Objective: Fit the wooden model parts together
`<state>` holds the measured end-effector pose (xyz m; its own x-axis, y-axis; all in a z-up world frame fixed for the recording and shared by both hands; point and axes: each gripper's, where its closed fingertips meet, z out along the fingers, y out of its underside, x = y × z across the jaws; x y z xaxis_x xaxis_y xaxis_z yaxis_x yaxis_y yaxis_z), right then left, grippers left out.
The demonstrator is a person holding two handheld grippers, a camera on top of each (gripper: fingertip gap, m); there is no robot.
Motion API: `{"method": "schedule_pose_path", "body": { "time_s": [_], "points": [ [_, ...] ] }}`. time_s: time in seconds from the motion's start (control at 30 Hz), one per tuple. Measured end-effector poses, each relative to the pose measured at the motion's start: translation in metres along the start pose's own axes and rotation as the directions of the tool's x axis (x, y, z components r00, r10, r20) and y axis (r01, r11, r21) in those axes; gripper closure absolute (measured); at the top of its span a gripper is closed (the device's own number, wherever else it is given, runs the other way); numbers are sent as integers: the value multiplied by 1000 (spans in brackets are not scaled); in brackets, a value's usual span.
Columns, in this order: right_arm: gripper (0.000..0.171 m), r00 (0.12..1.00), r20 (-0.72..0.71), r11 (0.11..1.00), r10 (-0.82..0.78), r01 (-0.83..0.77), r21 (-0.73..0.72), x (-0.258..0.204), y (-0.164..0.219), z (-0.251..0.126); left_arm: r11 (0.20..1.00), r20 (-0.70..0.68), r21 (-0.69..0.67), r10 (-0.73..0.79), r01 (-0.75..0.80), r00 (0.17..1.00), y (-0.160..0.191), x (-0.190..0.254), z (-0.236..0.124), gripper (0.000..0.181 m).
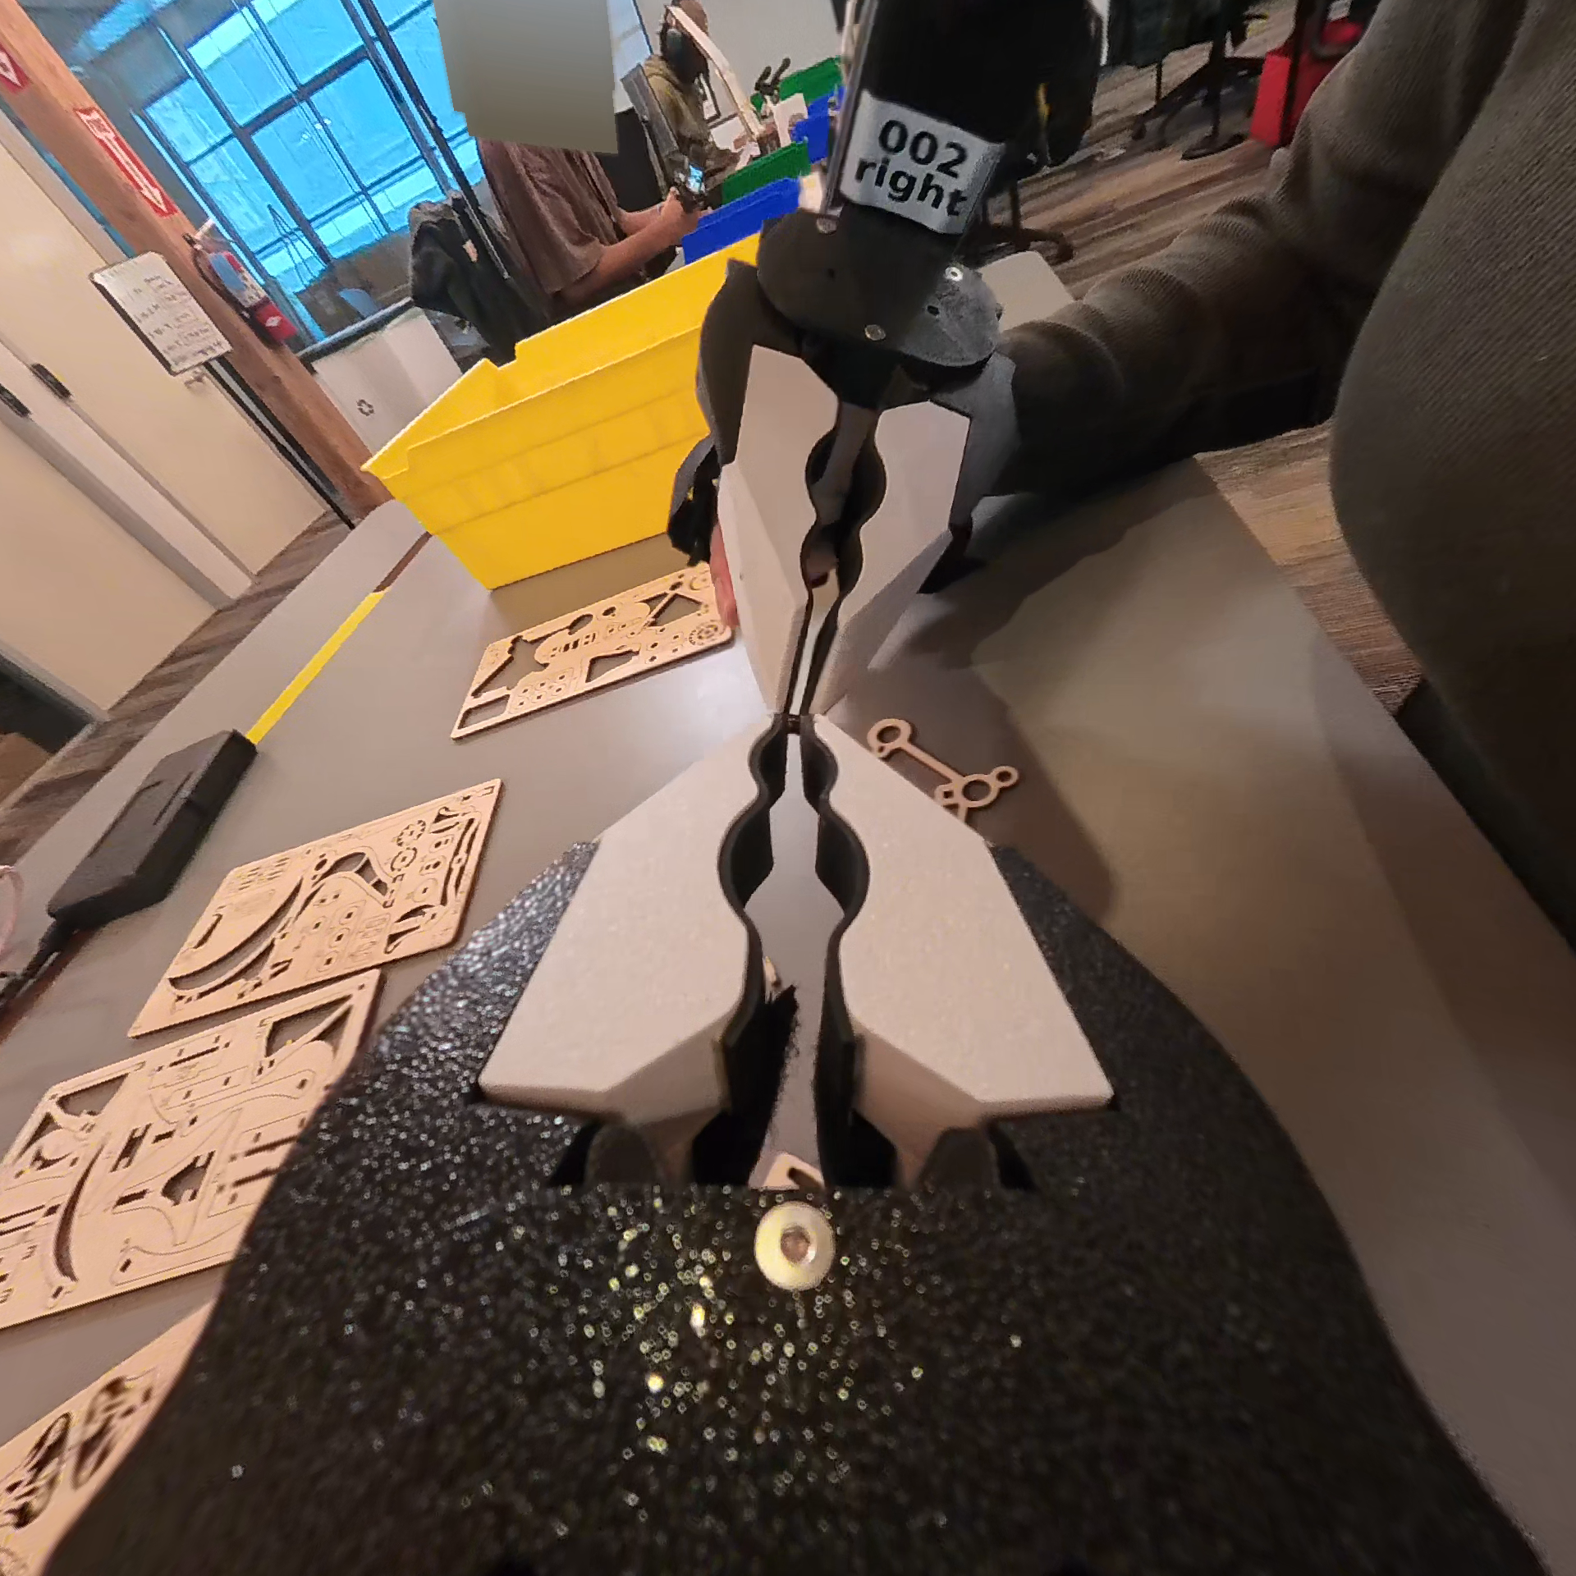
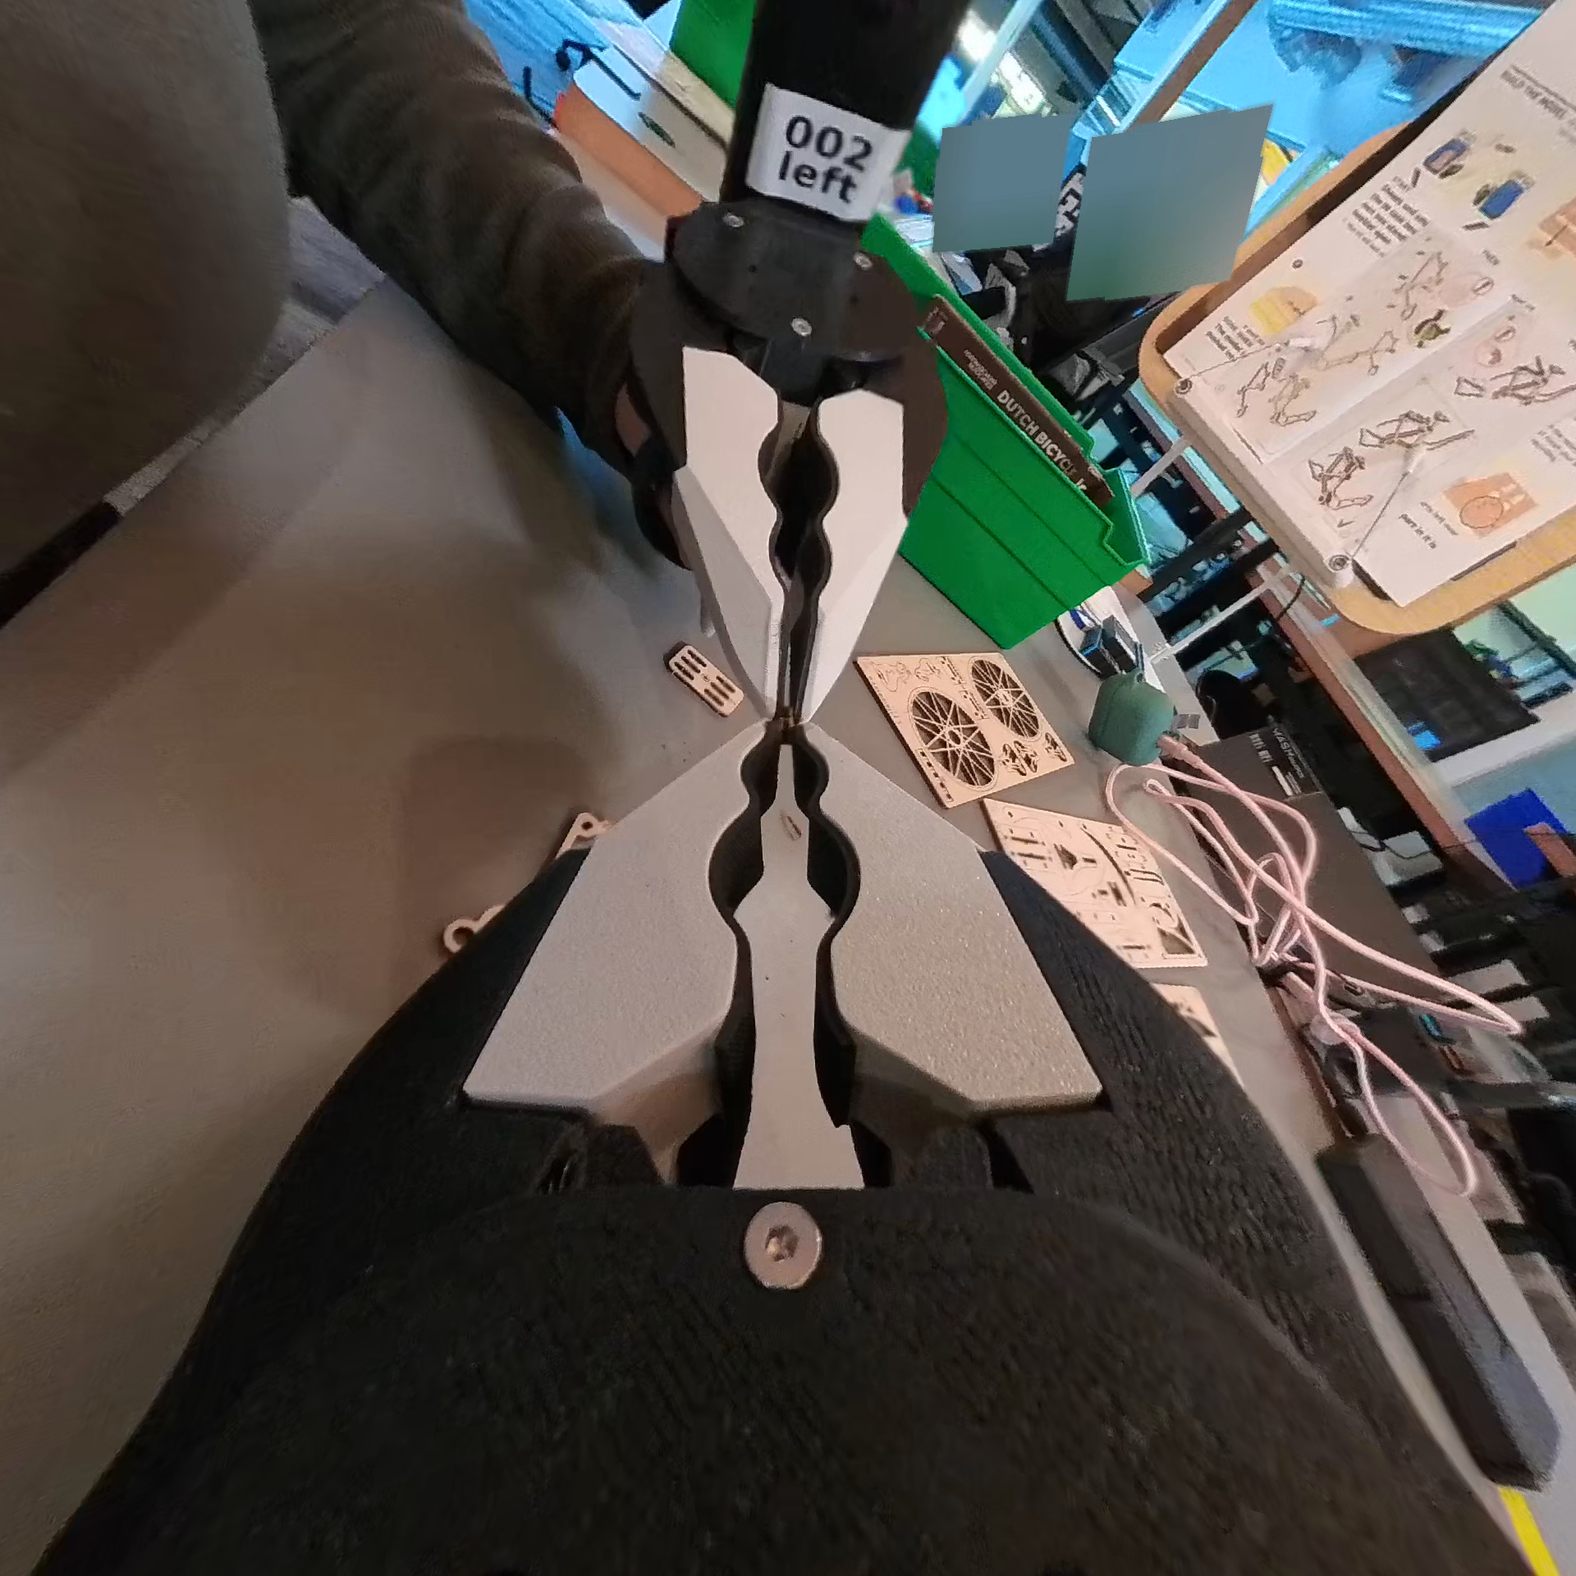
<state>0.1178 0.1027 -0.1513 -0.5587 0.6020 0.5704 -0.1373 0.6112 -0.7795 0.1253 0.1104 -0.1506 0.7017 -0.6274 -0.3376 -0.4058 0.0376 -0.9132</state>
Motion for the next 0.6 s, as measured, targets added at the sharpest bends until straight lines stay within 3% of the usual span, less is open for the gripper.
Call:
{"method": "schedule_pose_path", "body": {
  "time_s": [0.3,0.5,0.6],
  "points": [
    [162,995,-39,996,94,-94,4,14,5,-6,999,105,47,-1,-4,994,-9,-18,-9,181],
    [154,951,178,952,253,-212,-219,-13,42,-15,998,123,49,-49,43,991,-5,-26,-12,180],
    [155,872,289,896,395,-297,-329,-34,55,-25,998,124,50,-49,43,991,-5,-26,-13,180]
  ]
}}
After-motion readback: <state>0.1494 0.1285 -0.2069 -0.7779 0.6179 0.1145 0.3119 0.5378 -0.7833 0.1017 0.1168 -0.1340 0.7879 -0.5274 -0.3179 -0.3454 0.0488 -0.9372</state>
